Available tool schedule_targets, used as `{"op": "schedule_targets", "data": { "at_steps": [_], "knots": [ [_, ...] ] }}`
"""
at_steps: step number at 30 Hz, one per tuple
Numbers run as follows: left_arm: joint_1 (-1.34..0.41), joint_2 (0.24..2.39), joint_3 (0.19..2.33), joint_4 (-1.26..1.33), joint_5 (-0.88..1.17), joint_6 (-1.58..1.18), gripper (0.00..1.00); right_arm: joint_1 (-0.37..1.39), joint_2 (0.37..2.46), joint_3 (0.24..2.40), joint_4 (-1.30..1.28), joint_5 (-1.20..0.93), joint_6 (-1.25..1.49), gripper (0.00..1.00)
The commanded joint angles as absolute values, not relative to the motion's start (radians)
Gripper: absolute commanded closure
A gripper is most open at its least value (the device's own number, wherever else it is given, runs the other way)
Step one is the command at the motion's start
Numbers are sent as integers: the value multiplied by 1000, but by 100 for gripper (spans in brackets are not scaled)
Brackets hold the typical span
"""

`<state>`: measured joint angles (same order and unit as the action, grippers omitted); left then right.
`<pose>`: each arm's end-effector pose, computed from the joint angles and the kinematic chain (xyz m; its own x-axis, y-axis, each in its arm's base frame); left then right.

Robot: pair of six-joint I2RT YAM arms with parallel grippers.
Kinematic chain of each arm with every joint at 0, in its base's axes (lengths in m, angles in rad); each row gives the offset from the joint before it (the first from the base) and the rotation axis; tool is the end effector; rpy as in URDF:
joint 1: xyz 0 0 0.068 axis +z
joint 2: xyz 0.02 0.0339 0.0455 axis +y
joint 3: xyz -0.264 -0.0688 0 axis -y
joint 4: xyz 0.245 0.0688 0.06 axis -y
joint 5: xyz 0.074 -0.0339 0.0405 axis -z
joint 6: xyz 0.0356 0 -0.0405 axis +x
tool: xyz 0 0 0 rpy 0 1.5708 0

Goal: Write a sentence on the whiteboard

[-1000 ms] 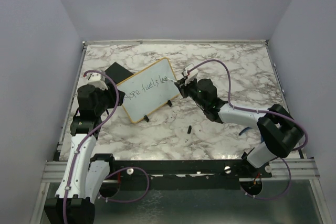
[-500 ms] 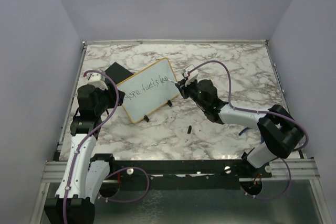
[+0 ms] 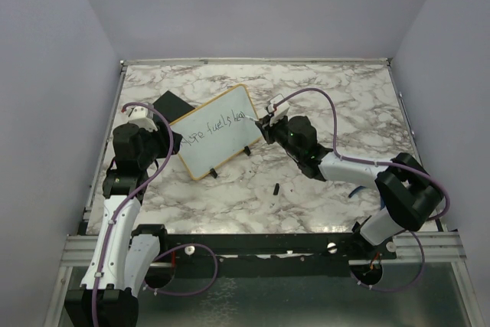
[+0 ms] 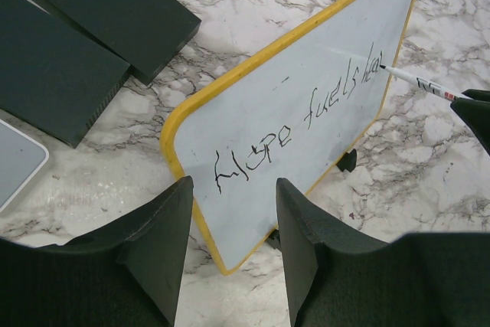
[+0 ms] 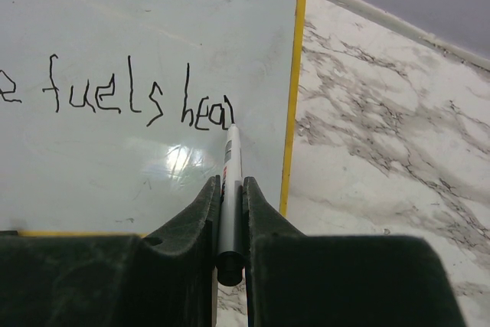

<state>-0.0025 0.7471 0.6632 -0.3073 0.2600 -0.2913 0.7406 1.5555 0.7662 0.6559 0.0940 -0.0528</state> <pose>0.1757 -0.0096 0.2908 -0.4342 -0.2765 -0.8574 0.1205 0.9254 -0.3594 0.2529 0.2267 0.2313 -0.0662 -0.1317 -0.9891 -0.6074 0.7917 -0.0648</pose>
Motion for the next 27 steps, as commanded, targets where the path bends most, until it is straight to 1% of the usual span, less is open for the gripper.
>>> {"op": "schedule_targets", "data": {
  "at_steps": [1, 19, 27],
  "knots": [
    [-9, 735, 655, -290, 264, -291, 50, 746, 1556, 799, 655, 120, -46, 100],
    [-8, 738, 655, -291, 264, -290, 50, 746, 1555, 811, 669, 155, -49, 100],
    [-9, 736, 655, -291, 264, -290, 50, 747, 1545, 804, 674, 134, -51, 99]
  ]
}}
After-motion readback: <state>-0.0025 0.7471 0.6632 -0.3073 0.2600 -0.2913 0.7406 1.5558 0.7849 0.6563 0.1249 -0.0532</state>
